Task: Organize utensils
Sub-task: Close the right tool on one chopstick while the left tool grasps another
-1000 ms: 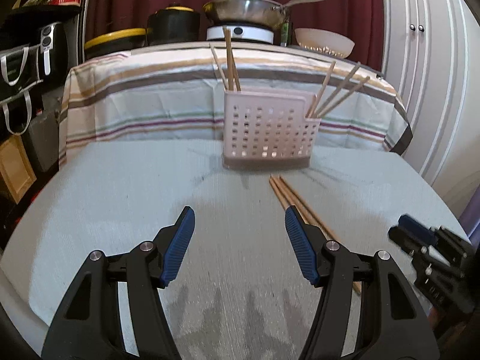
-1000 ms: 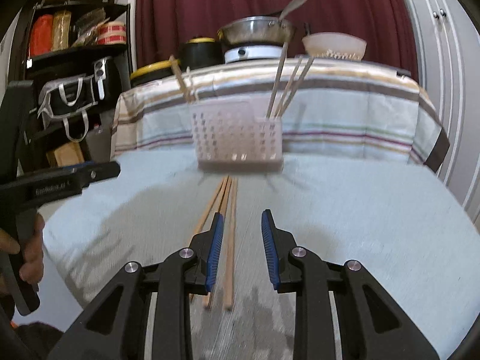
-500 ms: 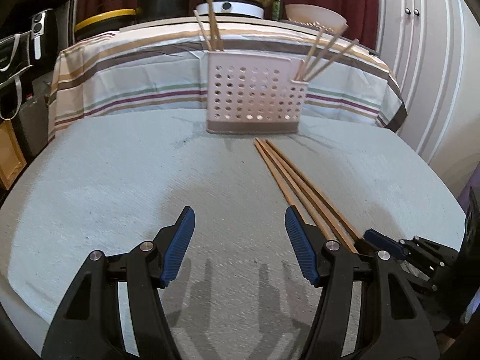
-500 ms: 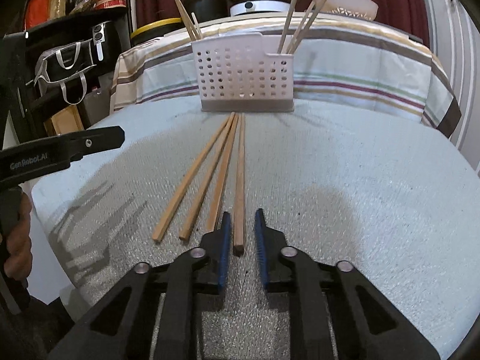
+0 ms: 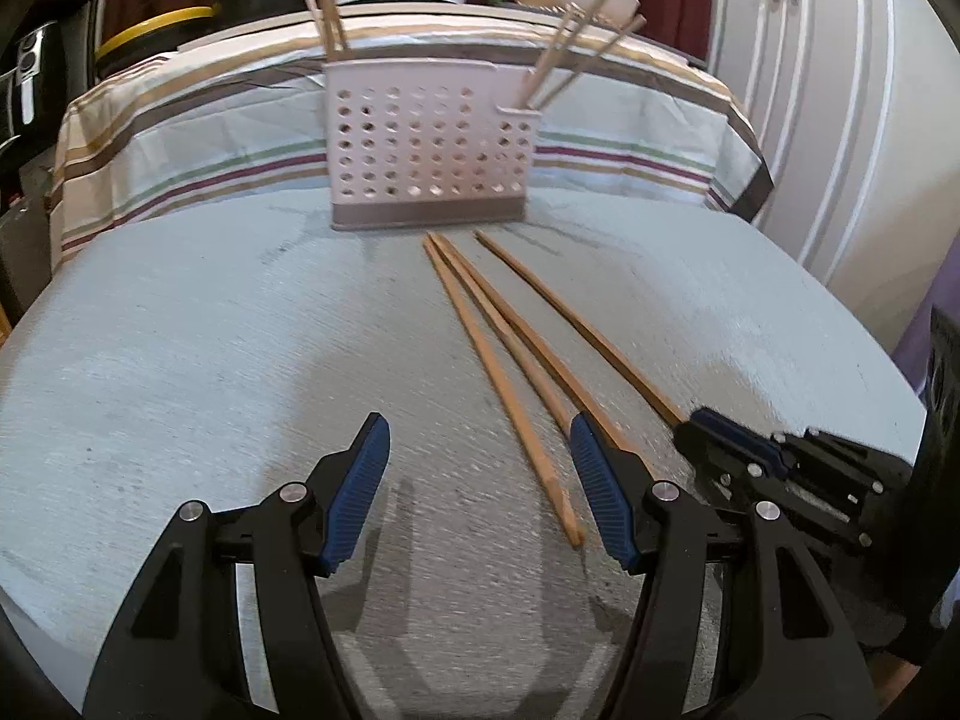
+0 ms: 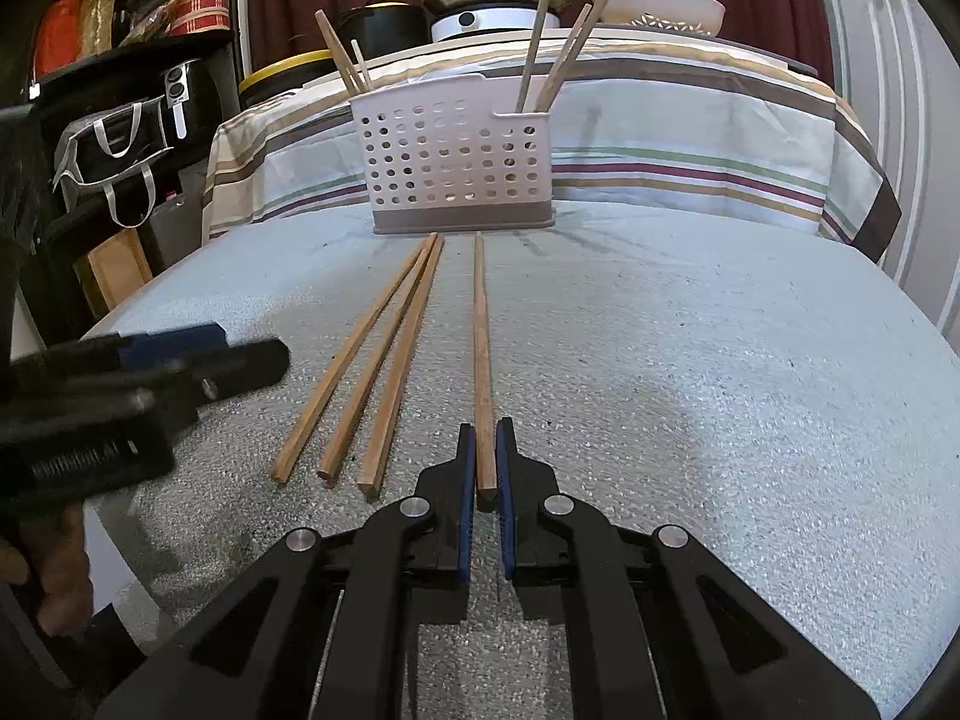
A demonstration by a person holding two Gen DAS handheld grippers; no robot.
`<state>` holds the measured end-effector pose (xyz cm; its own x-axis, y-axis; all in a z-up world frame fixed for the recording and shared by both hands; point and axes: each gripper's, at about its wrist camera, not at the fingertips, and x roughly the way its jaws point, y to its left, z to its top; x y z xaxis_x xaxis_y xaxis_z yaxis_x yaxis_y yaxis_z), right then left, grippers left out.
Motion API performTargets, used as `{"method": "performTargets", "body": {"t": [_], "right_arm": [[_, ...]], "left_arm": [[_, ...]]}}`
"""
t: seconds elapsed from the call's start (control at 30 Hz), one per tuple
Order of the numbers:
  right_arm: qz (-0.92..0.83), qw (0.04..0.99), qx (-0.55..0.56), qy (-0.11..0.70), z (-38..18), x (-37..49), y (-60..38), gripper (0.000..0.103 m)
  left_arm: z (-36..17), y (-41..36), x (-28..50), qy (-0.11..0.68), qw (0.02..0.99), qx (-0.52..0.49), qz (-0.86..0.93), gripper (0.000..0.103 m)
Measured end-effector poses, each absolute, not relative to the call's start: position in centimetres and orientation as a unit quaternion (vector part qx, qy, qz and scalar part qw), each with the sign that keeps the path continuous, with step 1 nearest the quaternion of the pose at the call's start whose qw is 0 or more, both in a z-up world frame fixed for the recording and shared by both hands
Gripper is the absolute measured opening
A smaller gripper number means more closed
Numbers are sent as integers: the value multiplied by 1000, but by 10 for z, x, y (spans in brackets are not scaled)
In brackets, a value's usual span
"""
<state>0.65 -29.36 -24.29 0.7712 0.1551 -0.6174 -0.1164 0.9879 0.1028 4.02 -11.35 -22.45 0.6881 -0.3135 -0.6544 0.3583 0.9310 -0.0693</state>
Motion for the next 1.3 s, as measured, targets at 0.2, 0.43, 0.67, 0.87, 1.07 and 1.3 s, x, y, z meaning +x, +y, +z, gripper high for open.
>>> {"method": "performTargets", "body": {"t": [0.2, 0.43, 0.67, 0.87, 1.07, 1.3], "right_arm": [[73, 940, 33, 330, -243, 7, -295, 8], [73, 940, 35, 331, -243, 8, -295, 8], [72, 940, 33, 331, -243, 8, -294, 8], [72, 940, 33, 331, -243, 8, -295, 8], [73, 940, 33, 331, -243, 8, -295, 8], [74, 941, 34, 330, -242, 8, -294, 7]], "left_arm": [[-243, -119, 44, 376, 908, 50, -175, 61], [-244, -99, 43, 376, 915, 44, -142, 61], [-244, -85, 40, 371, 922, 36, -109, 57], [-245, -86, 39, 361, 924, 39, -119, 53], [-248, -93, 35, 339, 928, 50, -143, 35], [-248, -91, 37, 340, 928, 44, -147, 6]]}}
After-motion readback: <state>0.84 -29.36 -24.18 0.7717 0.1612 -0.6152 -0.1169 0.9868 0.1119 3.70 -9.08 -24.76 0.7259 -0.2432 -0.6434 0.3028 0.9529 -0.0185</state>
